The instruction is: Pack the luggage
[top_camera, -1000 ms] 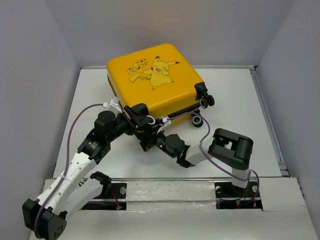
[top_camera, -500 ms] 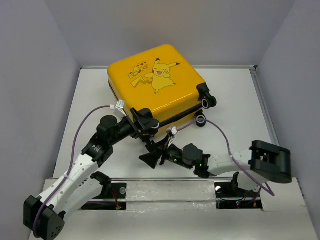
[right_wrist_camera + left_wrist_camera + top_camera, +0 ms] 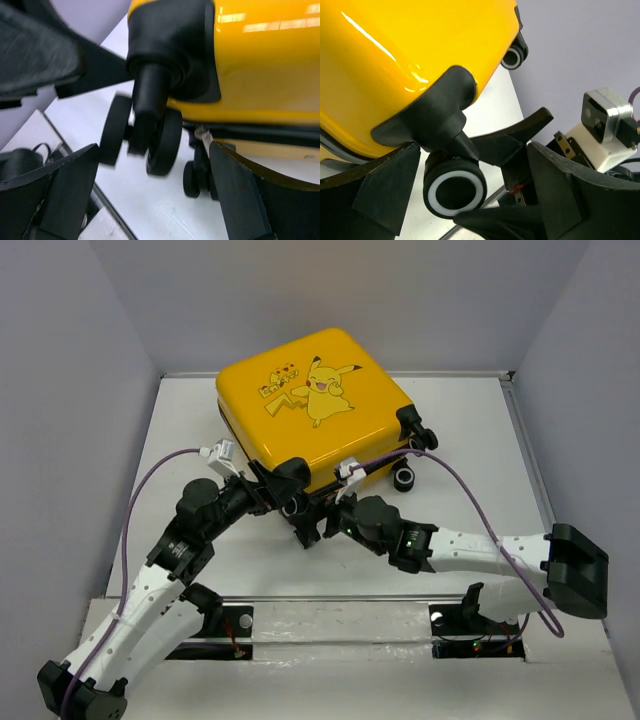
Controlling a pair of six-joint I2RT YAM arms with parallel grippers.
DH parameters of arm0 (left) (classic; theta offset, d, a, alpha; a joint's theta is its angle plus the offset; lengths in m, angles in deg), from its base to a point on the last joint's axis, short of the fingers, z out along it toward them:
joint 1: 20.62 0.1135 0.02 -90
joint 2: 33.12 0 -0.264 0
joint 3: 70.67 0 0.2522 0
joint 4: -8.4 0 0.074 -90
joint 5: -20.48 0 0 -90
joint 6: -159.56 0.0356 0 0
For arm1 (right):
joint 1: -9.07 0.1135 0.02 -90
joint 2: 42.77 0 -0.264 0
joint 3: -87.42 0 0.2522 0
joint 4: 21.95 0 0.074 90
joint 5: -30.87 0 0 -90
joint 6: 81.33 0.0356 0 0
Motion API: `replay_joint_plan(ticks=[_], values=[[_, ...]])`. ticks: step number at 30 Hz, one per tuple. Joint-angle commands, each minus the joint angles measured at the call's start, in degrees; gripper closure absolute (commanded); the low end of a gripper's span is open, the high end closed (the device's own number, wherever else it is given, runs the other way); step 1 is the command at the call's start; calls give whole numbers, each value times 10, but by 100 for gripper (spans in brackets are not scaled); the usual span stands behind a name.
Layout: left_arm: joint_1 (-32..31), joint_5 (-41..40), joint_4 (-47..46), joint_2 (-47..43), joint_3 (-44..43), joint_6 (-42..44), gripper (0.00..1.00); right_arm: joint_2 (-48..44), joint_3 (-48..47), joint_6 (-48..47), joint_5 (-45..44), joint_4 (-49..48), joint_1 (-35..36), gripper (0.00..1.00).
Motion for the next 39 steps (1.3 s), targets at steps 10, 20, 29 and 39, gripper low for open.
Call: replay_joint_plan(ticks=[10, 20, 29, 39], values=[[5, -29, -12, -30, -9, 38, 1, 104, -113, -25, 43, -19, -74, 8], [5, -87, 70, -125, 47, 34, 20, 98, -174, -45, -2, 134, -74, 47], [4, -42, 15, -172, 185, -16, 48, 151, -374, -136, -39, 349, -69, 93], [-12, -90, -107, -121, 202, 6, 60, 290, -606, -196, -11, 421, -38, 93]])
